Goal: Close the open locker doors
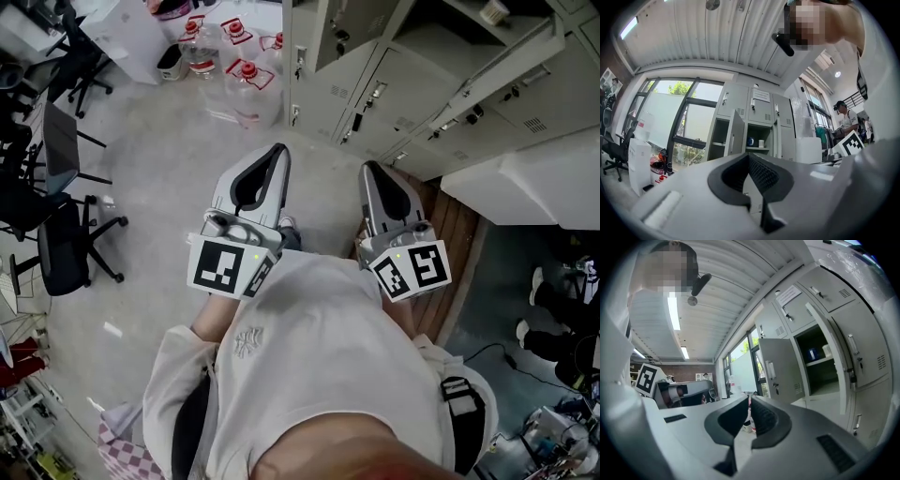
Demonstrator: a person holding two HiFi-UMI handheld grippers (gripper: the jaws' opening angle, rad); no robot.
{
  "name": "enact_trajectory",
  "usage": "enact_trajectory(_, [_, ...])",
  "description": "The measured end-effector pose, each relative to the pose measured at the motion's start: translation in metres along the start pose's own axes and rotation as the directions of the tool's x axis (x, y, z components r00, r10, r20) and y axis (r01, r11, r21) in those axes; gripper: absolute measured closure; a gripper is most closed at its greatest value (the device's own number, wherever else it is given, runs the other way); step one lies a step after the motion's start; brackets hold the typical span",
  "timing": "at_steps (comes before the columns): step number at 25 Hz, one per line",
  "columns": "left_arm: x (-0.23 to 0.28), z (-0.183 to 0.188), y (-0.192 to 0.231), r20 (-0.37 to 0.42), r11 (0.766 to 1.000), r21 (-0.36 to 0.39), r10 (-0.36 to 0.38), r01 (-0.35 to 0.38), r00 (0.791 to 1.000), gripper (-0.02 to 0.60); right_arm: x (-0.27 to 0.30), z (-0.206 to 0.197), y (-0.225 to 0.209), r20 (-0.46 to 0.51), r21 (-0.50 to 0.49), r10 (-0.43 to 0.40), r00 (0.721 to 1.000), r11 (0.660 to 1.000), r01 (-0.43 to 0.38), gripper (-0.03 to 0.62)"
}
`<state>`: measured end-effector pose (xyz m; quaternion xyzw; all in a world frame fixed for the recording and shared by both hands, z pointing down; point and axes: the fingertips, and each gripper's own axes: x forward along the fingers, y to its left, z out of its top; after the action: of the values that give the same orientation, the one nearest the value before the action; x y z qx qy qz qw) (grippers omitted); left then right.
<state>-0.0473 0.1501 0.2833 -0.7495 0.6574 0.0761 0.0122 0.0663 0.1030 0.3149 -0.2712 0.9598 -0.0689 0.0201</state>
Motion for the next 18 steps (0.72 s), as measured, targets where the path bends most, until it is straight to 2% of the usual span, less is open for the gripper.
enact_trajectory(4, [0.026, 0.014, 0.038, 0.001, 0.999, 0.044, -0.013, 0.013, 1.0, 0.572, 0.045, 0.023, -0.002, 0.045, -0.026, 0.006, 0.999, 1.0, -0.005, 0.574])
enact_trajectory(11, [0.06, 0.005, 0.084, -0.03, 1.0, 0.018, -0.015, 0.015, 0.999, 0.572, 0.096, 0.022, -0.019, 0.042, -0.006, -0.029, 0.999, 1.0, 0.029, 0.574])
enact_trajectory(18, [0.106, -0.005, 0.109, -0.025, 1.0, 0.022, 0.012, -0.011, 1.0, 0.572, 0.137, 0.023, -0.055, 0.035, -0.014, -0.008, 0.999, 1.0, 0.009, 0.574])
